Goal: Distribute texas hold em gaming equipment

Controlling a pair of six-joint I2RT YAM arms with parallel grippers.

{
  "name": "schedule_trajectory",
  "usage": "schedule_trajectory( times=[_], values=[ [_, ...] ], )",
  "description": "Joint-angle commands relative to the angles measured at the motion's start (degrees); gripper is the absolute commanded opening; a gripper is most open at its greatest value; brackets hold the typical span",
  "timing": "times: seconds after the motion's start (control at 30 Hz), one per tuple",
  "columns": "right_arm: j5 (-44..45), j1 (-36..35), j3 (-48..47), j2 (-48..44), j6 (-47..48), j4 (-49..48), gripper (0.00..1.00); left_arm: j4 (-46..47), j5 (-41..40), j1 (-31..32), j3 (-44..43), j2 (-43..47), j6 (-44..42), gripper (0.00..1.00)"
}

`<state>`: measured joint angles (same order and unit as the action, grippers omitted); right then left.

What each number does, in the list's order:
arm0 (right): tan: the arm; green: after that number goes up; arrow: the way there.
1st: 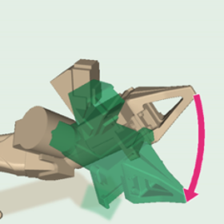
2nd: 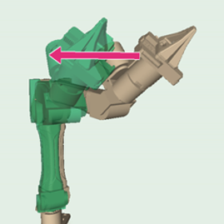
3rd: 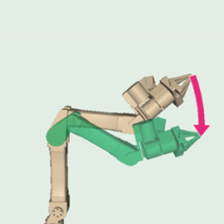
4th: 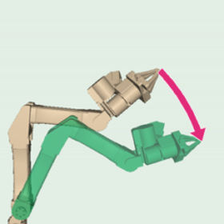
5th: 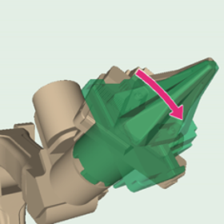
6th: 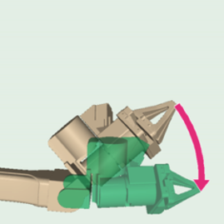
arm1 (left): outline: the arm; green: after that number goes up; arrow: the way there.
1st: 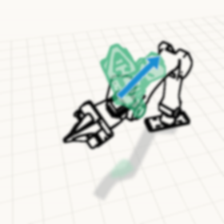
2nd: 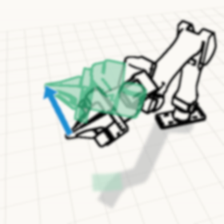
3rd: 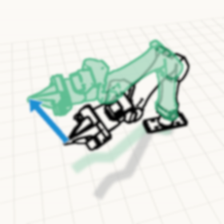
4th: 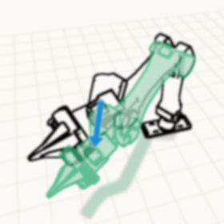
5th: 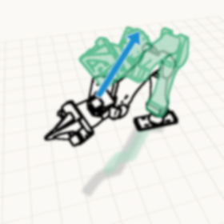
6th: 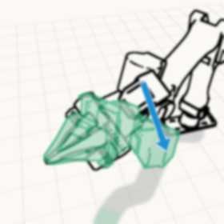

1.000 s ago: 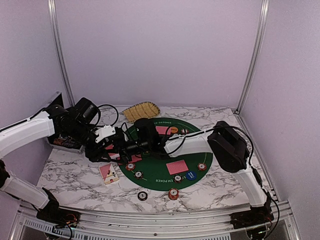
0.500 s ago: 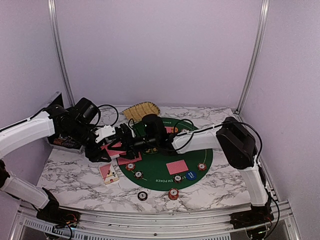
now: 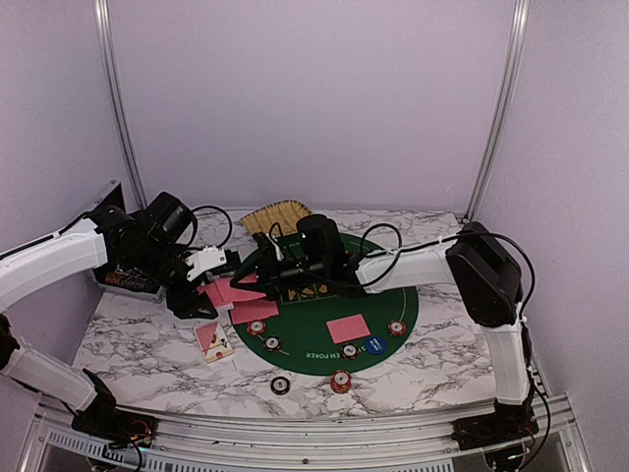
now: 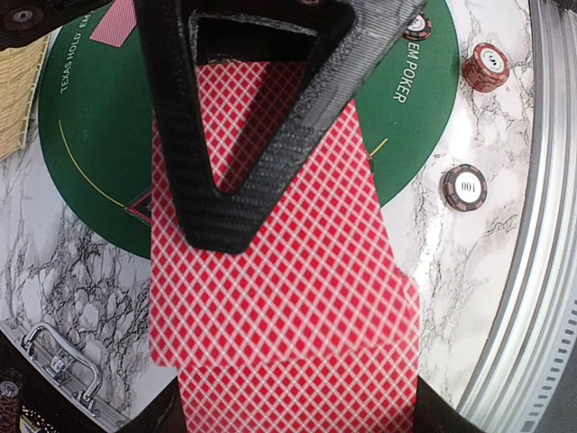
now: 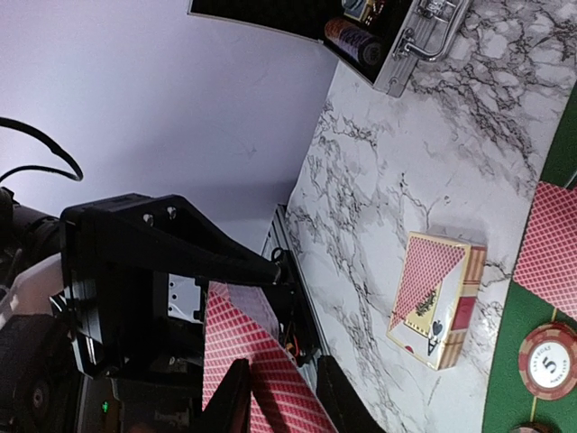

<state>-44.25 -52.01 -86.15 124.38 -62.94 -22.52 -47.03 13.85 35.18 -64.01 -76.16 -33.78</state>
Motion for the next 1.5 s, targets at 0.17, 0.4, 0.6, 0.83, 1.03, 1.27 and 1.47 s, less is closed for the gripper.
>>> schedule_trajectory(
  times=[0.17,0.4,0.6,0.83,1.03,1.27,1.47],
  values=[
    [1.8,1.5,2.4,-3.8,2.7,5.4,0.13,0.9,0.7,-0.3,-1.3,1.0,0.1,0.00],
    [1.7,3.3,3.7,-5.3,3.6,6.3,0.07,0.9,0.6,-0.3,-1.2,1.0,0.2,0.00],
    [1.4,7.3,3.5,-5.6,5.6,8.4,0.04,0.7,0.5,-0.3,-1.2,1.1,0.1,0.00],
    [2.0,15.3,0.4,-2.8,10.8,13.3,0.03,0.5,0.4,-0.3,-1.2,1.2,0.1,0.00],
    [5.4,21.2,-6.3,1.8,16.6,18.7,0.03,0.5,0.7,-0.3,-1.4,0.8,0.2,0.00],
    [9.9,24.0,-16.6,9.0,20.8,25.5,0.03,0.5,0.4,-0.3,-1.2,0.8,-0.1,0.00],
    [12.1,24.4,-23.8,14.8,22.2,28.2,0.04,0.5,0.8,-0.3,-1.1,0.6,-0.1,0.00]
  ],
)
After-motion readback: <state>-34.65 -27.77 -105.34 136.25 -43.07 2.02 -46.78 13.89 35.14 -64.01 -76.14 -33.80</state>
